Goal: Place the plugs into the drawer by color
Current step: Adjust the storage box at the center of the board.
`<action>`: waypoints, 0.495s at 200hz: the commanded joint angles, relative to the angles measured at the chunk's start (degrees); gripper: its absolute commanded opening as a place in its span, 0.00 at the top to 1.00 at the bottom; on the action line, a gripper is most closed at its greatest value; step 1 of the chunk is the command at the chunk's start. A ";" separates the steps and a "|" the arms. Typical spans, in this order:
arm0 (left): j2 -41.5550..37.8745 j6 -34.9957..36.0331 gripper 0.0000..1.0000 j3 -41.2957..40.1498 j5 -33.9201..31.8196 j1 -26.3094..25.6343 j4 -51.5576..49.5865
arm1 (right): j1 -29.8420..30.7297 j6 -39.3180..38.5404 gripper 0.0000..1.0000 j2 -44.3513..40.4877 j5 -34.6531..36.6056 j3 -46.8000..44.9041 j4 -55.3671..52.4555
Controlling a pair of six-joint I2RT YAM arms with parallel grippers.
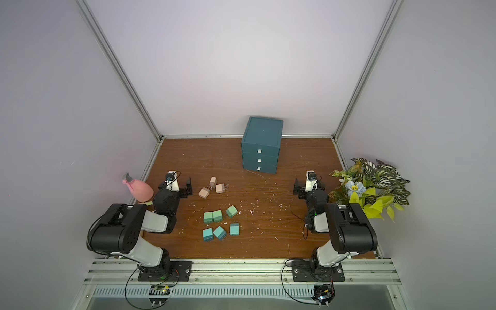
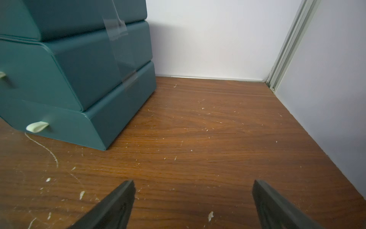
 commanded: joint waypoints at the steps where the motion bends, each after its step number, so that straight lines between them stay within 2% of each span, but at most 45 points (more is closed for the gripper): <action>1: -0.79 0.04 0.00 -0.54 0.44 0.75 2.00 | -0.05 0.88 0.00 -0.88 0.94 -0.19 2.69; 64: -0.69 -0.22 0.00 -0.58 0.18 0.75 2.07 | -0.05 0.76 0.01 -0.98 1.41 -0.18 2.74; 80: -0.87 -0.29 0.00 -0.57 0.09 0.75 2.06 | 2.33 1.15 0.01 -4.42 10.96 -0.42 0.54; 91: -1.26 0.42 0.00 -0.39 0.97 0.75 1.18 | 4.54 0.02 0.00 -9.67 15.35 0.91 -6.47; 99: -2.45 -0.15 0.00 -0.41 -1.39 0.67 1.02 | 6.67 -1.04 0.00 -13.46 18.47 2.85 -12.58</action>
